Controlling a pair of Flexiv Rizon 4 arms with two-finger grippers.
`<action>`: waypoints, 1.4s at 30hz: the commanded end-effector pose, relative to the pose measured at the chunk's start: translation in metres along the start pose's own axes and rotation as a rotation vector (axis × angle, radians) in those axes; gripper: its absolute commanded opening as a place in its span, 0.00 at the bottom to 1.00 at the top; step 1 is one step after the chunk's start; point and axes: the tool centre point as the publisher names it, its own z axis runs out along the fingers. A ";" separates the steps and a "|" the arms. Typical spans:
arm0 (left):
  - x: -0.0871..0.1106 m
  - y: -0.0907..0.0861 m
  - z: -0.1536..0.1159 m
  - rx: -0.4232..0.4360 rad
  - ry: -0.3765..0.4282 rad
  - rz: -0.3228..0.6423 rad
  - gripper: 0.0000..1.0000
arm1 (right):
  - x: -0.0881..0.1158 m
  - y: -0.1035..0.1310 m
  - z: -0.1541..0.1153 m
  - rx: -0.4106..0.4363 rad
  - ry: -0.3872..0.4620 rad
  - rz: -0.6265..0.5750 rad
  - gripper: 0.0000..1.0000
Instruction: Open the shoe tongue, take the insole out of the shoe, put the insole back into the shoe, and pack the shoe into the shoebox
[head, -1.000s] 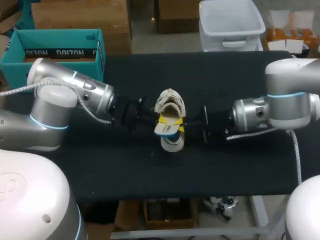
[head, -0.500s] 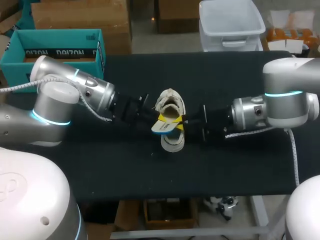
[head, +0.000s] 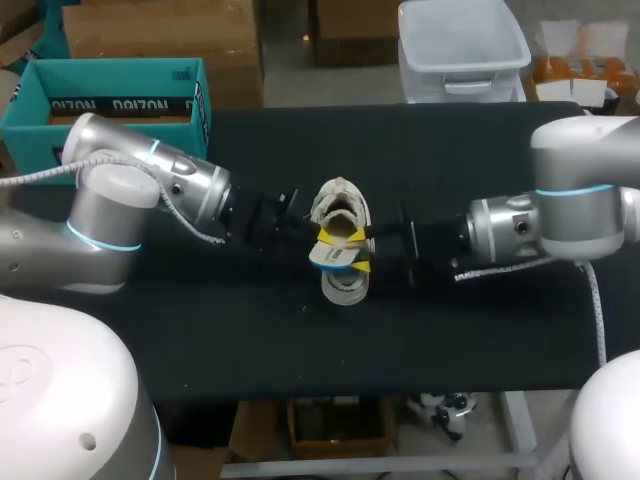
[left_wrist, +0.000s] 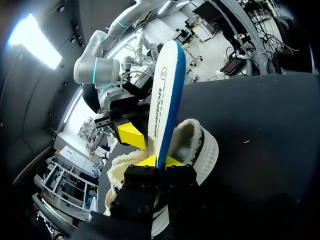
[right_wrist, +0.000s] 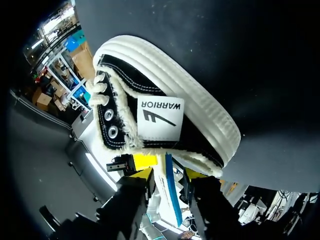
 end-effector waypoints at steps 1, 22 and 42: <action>0.003 -0.002 0.001 -0.002 -0.010 -0.001 0.00 | -0.002 -0.010 -0.004 -0.028 -0.002 0.001 0.26; 0.002 -0.026 -0.002 0.016 -0.011 0.040 0.68 | 0.000 -0.004 0.000 0.002 0.002 -0.026 0.00; -0.004 -0.027 -0.004 0.007 -0.008 0.066 0.00 | 0.004 0.008 0.000 -0.034 -0.008 -0.019 0.00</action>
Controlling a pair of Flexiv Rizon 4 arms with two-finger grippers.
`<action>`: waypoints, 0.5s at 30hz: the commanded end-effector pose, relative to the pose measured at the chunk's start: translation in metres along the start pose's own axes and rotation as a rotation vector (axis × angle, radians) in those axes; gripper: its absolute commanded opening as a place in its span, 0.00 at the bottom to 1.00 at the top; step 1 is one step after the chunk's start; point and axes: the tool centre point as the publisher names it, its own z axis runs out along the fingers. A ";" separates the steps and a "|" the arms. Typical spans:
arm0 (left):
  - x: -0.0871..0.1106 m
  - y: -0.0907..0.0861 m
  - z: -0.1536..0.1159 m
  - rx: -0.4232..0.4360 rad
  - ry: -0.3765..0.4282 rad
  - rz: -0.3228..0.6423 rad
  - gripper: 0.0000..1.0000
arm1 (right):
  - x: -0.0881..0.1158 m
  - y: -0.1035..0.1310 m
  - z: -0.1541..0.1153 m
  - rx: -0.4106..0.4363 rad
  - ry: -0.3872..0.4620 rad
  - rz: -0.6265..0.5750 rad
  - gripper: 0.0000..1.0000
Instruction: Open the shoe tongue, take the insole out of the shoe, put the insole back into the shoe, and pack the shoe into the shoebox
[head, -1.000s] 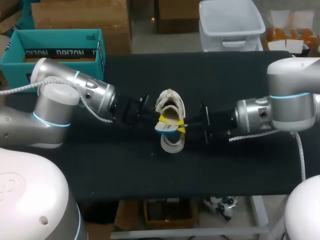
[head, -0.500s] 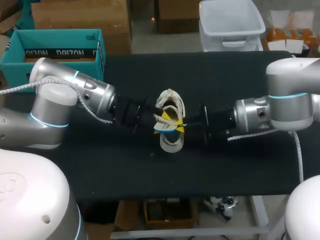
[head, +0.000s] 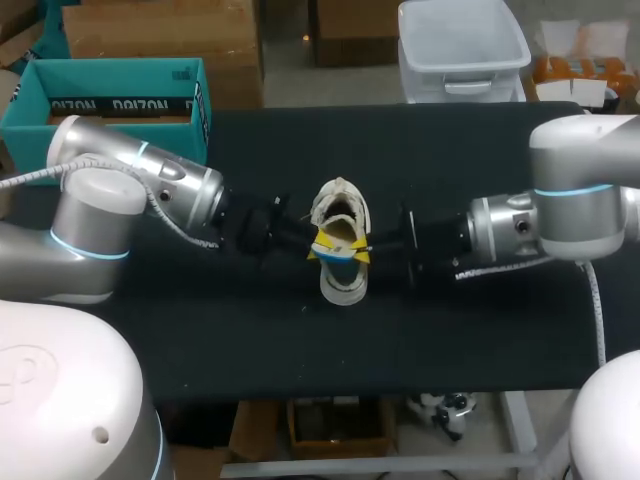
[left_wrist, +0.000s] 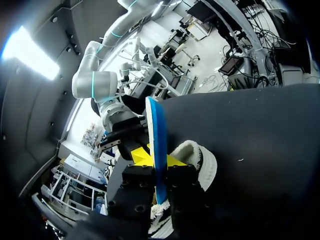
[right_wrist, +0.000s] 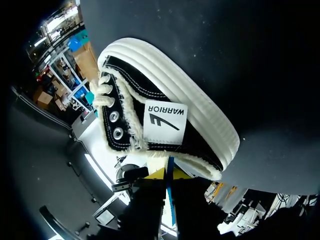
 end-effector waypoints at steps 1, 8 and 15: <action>-0.001 0.010 0.006 0.001 0.008 -0.009 0.00 | 0.002 0.003 0.001 -0.003 -0.006 0.001 0.00; -0.002 0.025 0.011 -0.008 0.019 -0.034 0.00 | 0.007 0.018 0.002 -0.016 -0.006 0.001 0.00; 0.001 0.034 0.015 0.004 0.021 -0.067 0.00 | 0.009 0.023 0.003 -0.017 -0.007 0.006 0.00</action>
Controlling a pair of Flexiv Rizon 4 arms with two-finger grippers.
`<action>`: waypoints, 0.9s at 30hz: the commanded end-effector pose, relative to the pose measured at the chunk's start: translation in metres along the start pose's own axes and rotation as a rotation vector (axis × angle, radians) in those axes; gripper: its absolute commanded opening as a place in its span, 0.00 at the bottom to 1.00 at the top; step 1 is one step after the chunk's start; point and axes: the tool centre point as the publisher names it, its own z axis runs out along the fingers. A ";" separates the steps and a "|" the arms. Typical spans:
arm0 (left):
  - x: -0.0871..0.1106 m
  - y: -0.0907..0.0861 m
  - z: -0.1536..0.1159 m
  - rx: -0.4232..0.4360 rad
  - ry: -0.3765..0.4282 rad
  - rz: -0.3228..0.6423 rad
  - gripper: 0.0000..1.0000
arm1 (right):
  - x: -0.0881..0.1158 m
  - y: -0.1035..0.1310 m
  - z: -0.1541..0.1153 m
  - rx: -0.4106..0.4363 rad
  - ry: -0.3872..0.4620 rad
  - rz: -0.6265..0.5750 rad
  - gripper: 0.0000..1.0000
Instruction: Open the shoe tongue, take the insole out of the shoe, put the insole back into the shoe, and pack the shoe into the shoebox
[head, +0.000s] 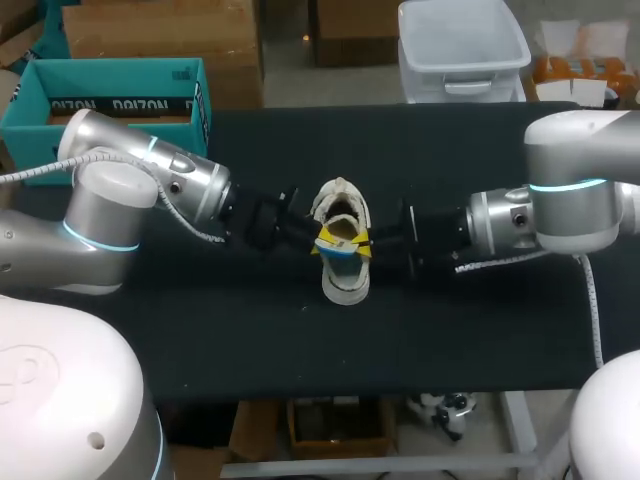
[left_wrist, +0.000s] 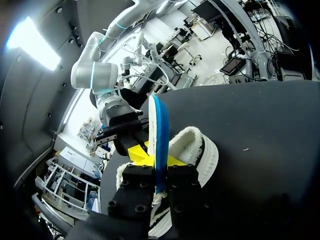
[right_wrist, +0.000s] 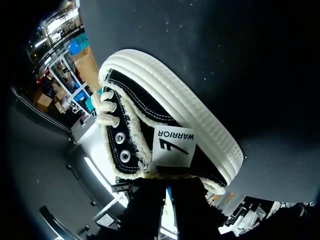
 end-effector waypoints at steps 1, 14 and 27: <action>0.003 0.010 0.008 0.027 -0.001 -0.007 0.00 | 0.001 0.000 0.004 0.011 -0.003 0.006 0.00; 0.008 -0.002 0.012 0.038 0.001 0.002 0.00 | -0.009 -0.019 0.000 -0.008 -0.009 0.020 0.65; 0.008 -0.009 0.016 0.024 -0.005 0.009 0.00 | -0.017 -0.033 0.002 -0.001 -0.001 0.005 0.00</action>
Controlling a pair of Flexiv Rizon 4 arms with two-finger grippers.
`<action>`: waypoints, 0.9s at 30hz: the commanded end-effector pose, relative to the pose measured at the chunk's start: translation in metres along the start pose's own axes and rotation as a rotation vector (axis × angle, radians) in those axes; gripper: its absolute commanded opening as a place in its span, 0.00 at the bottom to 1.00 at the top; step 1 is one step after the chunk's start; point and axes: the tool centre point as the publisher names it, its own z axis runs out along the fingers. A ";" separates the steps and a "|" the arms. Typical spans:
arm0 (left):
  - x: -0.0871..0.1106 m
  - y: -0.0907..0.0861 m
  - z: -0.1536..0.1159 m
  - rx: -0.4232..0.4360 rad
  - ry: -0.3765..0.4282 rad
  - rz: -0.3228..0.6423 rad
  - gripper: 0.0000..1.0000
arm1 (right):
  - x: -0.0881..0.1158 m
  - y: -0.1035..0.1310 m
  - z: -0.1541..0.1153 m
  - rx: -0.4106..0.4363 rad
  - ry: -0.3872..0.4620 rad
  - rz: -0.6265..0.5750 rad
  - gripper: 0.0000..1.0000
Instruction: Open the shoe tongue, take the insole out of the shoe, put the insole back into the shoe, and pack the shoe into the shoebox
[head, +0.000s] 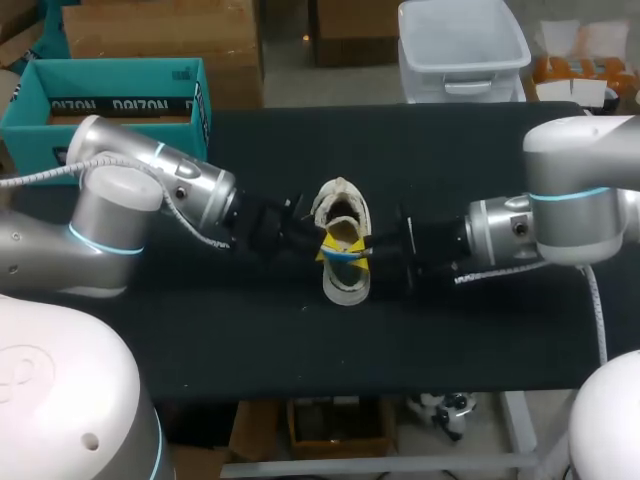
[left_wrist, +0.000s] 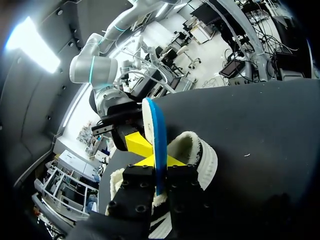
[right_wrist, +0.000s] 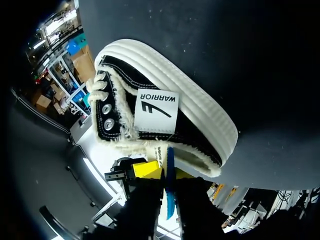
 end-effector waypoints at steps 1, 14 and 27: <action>0.000 -0.003 0.005 -0.012 -0.006 0.000 0.00 | -0.002 -0.003 0.000 0.008 0.007 -0.002 0.00; 0.002 -0.027 -0.011 -0.025 -0.009 0.050 0.09 | -0.004 0.001 -0.004 -0.028 -0.012 -0.012 0.00; 0.003 -0.024 -0.014 -0.022 -0.004 0.050 0.00 | -0.001 0.005 -0.004 -0.041 -0.019 -0.009 0.00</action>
